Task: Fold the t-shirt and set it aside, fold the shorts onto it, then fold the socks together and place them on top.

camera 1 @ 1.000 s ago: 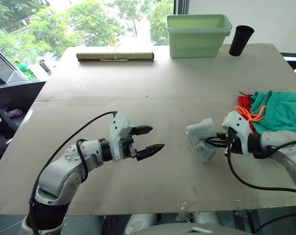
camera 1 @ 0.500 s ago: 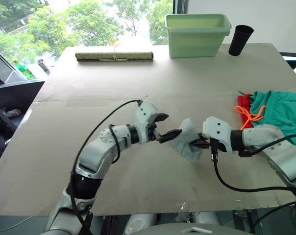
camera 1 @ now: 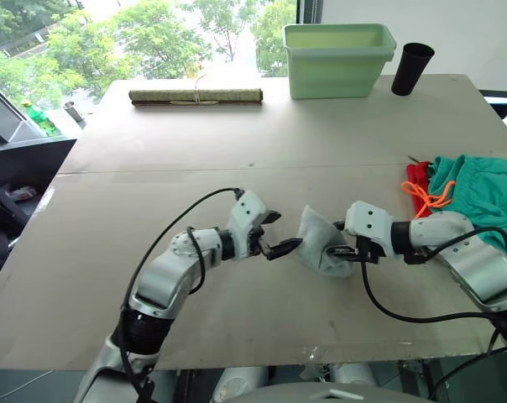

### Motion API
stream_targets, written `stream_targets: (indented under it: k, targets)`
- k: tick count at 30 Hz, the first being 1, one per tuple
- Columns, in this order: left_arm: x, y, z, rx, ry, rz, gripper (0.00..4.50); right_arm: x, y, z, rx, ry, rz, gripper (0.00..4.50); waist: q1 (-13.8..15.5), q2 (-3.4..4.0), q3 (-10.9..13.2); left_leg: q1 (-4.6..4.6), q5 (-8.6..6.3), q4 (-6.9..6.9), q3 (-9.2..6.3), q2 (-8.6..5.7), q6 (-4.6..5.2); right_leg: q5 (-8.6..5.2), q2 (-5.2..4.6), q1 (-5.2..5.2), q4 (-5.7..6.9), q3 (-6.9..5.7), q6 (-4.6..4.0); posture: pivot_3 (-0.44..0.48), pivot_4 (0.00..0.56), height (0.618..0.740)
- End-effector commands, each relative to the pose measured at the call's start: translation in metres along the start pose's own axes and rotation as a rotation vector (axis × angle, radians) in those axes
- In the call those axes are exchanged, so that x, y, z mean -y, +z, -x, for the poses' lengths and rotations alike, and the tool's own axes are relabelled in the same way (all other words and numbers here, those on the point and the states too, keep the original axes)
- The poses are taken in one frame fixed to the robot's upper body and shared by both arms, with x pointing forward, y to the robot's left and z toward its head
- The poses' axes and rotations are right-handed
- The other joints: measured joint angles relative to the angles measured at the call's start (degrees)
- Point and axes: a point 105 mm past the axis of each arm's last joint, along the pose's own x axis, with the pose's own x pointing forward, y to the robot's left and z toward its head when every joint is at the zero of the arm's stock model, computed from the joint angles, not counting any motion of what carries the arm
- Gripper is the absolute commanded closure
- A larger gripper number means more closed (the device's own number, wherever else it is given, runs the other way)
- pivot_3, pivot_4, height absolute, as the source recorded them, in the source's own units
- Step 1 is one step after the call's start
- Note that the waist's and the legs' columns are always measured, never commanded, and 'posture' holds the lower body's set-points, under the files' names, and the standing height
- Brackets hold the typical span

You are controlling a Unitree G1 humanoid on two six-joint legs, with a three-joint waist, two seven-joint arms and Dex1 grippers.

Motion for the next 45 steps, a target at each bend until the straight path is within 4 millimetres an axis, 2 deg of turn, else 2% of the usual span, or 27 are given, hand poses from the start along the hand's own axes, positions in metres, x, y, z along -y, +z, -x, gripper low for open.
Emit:
stream_targets:
  k: [1, 4, 6, 7, 12, 21, 29, 36, 39, 45]
  targets:
    - [0.017, 0.022, 0.012, 0.060, -0.131, 0.056, 0.00, 0.006, 0.012, 0.002, 0.048, -0.030, 0.061, 0.03, 0.0, 0.00, 0.0, 0.00, 0.00, 0.01, 0.00, 0.00, 0.00, 0.00, 0.00, 0.00, 0.00, -0.01, 0.00, 0.000, 0.150, 0.740]
    - [0.024, 0.020, 0.012, 0.011, -0.179, 0.060, 0.00, 0.004, 0.009, 0.001, 0.036, -0.020, 0.064, 0.03, 0.0, 0.00, 0.0, -0.01, 0.00, 0.01, -0.01, 0.00, 0.00, 0.00, -0.01, 0.00, 0.01, -0.01, 0.00, 0.000, 0.150, 0.740]
    - [0.022, 0.016, 0.002, -0.020, -0.138, 0.078, 0.00, 0.004, 0.014, 0.005, 0.053, -0.014, 0.020, 0.03, 0.2, 0.00, 0.0, -0.01, 0.00, 0.02, -0.01, 0.00, 0.00, 0.00, -0.01, 0.01, 0.00, -0.02, 0.00, 0.000, 0.150, 0.740]
    - [0.027, 0.016, -0.003, -0.029, -0.155, 0.101, 0.00, 0.006, 0.016, 0.010, 0.063, -0.024, -0.022, 0.03, 0.2, -0.01, 0.0, -0.02, 0.00, 0.03, -0.04, -0.01, 0.00, 0.00, -0.01, 0.02, 0.00, -0.04, 0.00, 0.000, 0.150, 0.740]
    - [0.034, 0.010, -0.015, -0.084, -0.152, 0.012, 0.00, 0.006, 0.012, 0.016, 0.029, -0.050, -0.027, 0.03, 0.0, -0.01, 0.0, -0.09, 0.00, 0.07, -0.07, -0.01, 0.00, 0.01, -0.01, 0.00, 0.01, -0.07, 0.01, 0.000, 0.150, 0.740]
    - [0.032, 0.027, -0.005, -0.045, -0.187, -0.102, 0.00, 0.004, -0.003, 0.010, -0.028, -0.112, -0.078, 0.03, 0.0, 0.00, 0.0, -0.08, 0.00, 0.06, -0.09, 0.00, 0.00, 0.01, 0.00, 0.00, 0.02, -0.09, 0.01, 0.000, 0.150, 0.740]
    - [0.038, 0.023, -0.010, -0.058, -0.226, -0.097, 0.00, 0.006, -0.009, 0.003, -0.053, -0.141, -0.079, 0.03, 0.0, -0.01, 0.0, -0.09, 0.00, 0.08, -0.09, -0.02, 0.00, 0.01, -0.02, 0.00, 0.02, -0.09, 0.02, 0.000, 0.150, 0.740]
    - [0.044, 0.000, -0.036, -0.165, -0.236, 0.049, 0.00, 0.002, -0.005, 0.002, -0.045, -0.144, -0.067, 0.03, 0.0, -0.02, 0.0, -0.10, 0.00, 0.11, -0.08, -0.03, 0.00, 0.01, -0.01, 0.01, 0.04, -0.09, 0.02, 0.000, 0.150, 0.740]
    - [0.044, -0.007, -0.040, -0.205, -0.240, 0.132, 0.00, 0.002, -0.004, 0.003, -0.045, -0.154, -0.066, 0.03, 0.0, -0.01, 0.0, -0.08, 0.00, 0.11, -0.10, -0.02, 0.00, 0.01, 0.00, 0.01, 0.06, -0.09, 0.02, 0.000, 0.150, 0.740]
    - [0.038, -0.005, -0.038, -0.204, -0.233, 0.307, 0.00, -0.003, -0.007, 0.007, -0.054, -0.167, -0.077, 0.03, 0.1, -0.04, 0.0, -0.08, 0.00, 0.14, -0.12, -0.03, 0.00, 0.01, -0.01, 0.02, 0.06, -0.13, 0.03, 0.000, 0.150, 0.740]
